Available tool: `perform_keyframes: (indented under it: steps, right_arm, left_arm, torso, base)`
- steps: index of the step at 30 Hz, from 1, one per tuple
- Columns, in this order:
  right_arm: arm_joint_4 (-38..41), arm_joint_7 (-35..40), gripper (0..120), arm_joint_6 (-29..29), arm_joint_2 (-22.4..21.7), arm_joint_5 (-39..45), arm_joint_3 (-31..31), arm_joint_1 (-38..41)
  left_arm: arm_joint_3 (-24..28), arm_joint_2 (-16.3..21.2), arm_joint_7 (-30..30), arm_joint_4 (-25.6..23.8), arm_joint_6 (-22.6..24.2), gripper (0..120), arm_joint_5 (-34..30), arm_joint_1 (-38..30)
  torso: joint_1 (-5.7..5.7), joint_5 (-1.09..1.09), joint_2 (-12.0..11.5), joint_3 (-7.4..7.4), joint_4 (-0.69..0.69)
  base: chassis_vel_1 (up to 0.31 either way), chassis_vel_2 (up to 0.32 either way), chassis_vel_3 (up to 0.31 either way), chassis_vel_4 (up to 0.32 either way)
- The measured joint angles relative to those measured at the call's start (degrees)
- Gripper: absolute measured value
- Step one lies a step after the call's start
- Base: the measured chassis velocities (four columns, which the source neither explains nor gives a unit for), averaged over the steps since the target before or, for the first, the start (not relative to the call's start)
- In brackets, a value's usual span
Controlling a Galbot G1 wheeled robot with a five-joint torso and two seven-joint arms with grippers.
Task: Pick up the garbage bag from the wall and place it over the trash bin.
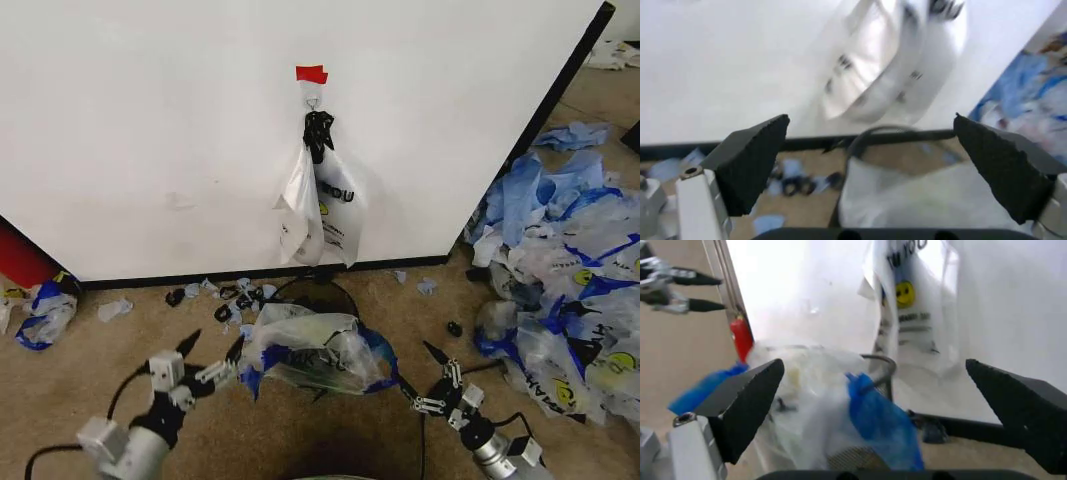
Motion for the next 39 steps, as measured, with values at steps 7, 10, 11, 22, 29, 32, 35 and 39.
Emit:
perform_keyframes:
  steps: [7, 10, 11, 22, 29, 32, 35, 39]
  right_arm:
    - [4.60, 3.90, 100, -2.06, 0.23, -1.93, -2.16, -1.32]
    - [4.88, 5.11, 100, -2.74, 0.57, -2.81, -3.31, -0.49]
    - [4.72, 5.52, 100, -2.99, 0.60, -2.93, -4.18, 0.23]
    - [0.88, 8.49, 100, -3.90, 4.18, -6.14, -9.84, 5.79]
    - [1.06, 9.20, 100, -4.03, 4.51, -8.04, -7.58, 4.16]
    - [1.21, 9.37, 100, -4.05, 4.33, -8.24, -6.79, 3.64]
    - [1.44, 9.59, 100, -4.05, 3.96, -8.40, -5.86, 2.97]
    - [1.50, 9.71, 100, -4.05, 3.25, -8.41, -4.44, 1.99]
  left_arm:
    - [0.14, 12.53, 0.33, -0.18, 3.02, 95, -18.41, -9.06]
    - [1.86, 20.14, 0.44, 1.64, 4.84, 94, -28.55, -15.67]
    - [1.96, 21.70, 0.56, 2.26, 5.16, 94, -30.25, -16.77]
    - [20.58, 32.22, 8.83, 14.89, 7.07, 93, -38.43, -38.75]
    - [50.59, 29.05, 21.36, 23.24, 9.06, 91, -33.54, -70.14]
    - [61.63, 26.59, 25.29, 25.87, 9.58, 86, -30.67, -81.06]
    - [72.38, 23.59, 29.02, 29.39, 10.13, 79, -26.66, -92.67]
    - [87.95, 18.19, 34.23, 35.32, 10.64, 65, -18.69, -105.73]
  torso:
    - [0.00, -0.02, 0.00, 0.00, -0.01]
    - [0.00, -0.03, 0.00, 0.00, -0.04]
    - [0.01, -0.07, 0.00, 0.01, -0.09]
    - [0.00, 0.00, 0.00, 0.01, -0.01]
    - [0.00, 0.02, -0.01, 0.00, 0.00]
    - [0.00, -0.02, -0.01, 0.01, 0.00]
    - [0.00, 0.09, 0.00, 0.00, -0.01]
    - [0.01, -0.08, -0.01, 0.01, -0.01]
  base:
    - [0.000, 0.000, 0.000, 0.000]
    - [0.000, 0.000, 0.000, 0.000]
    - [0.000, 0.000, 0.000, 0.000]
    - [0.000, 0.000, 0.000, 0.000]
    - [0.000, 0.000, 0.000, 0.000]
    - [0.000, 0.000, 0.000, 0.000]
    - [0.000, 0.000, 0.000, 0.000]
    - [0.000, 0.000, 0.000, 0.000]
